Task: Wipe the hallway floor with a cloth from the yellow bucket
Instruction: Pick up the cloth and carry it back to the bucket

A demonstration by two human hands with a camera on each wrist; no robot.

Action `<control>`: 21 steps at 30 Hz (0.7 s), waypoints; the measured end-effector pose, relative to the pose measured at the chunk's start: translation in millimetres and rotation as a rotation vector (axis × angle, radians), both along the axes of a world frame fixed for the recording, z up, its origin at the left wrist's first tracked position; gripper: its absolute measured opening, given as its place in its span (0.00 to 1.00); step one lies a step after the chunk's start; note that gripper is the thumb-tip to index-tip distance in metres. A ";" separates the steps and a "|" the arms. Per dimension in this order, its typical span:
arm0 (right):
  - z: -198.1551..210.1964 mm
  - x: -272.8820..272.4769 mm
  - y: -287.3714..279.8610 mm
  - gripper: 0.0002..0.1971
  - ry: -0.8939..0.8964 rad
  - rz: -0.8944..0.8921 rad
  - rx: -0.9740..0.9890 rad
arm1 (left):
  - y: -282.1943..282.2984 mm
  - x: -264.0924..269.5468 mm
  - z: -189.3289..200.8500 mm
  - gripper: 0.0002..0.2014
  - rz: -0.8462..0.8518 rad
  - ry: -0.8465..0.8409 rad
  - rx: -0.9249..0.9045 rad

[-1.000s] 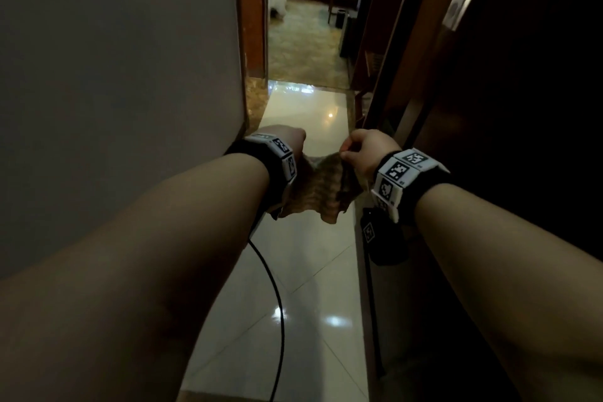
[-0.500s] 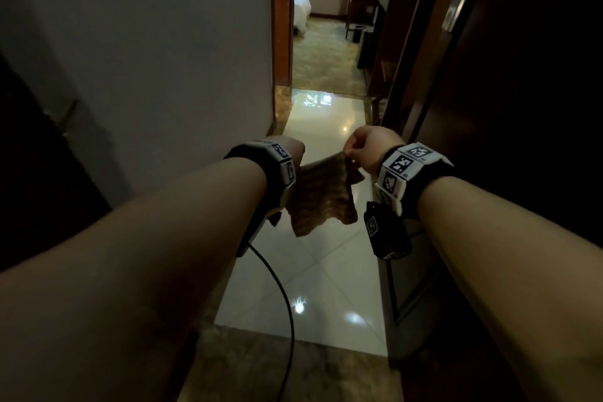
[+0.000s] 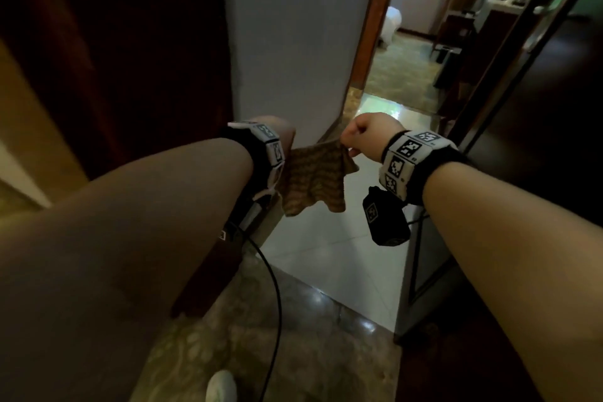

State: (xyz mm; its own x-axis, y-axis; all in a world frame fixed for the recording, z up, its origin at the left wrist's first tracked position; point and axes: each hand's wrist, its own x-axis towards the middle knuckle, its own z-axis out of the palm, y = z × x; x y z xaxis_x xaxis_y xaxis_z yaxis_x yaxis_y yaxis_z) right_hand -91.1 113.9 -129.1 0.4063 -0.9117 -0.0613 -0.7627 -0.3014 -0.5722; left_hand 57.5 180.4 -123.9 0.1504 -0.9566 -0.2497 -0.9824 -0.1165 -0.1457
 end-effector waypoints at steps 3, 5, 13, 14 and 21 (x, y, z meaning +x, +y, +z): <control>3.3 29.3 48.2 0.14 -0.012 0.069 -0.008 | 50.2 32.3 -3.7 0.09 0.036 -0.005 -0.008; 4.9 53.6 79.0 0.14 -0.022 0.115 0.019 | 82.6 56.0 -3.1 0.09 0.046 -0.008 -0.023; -7.9 174.3 190.3 0.14 -0.113 0.189 0.065 | 205.6 171.4 -7.4 0.13 0.089 0.083 -0.062; -10.9 189.9 204.3 0.14 -0.147 0.182 0.089 | 221.0 187.5 -11.0 0.13 0.093 0.084 -0.042; -44.6 293.9 277.3 0.13 -0.196 0.178 0.152 | 304.8 294.4 -55.8 0.14 0.200 0.134 0.009</control>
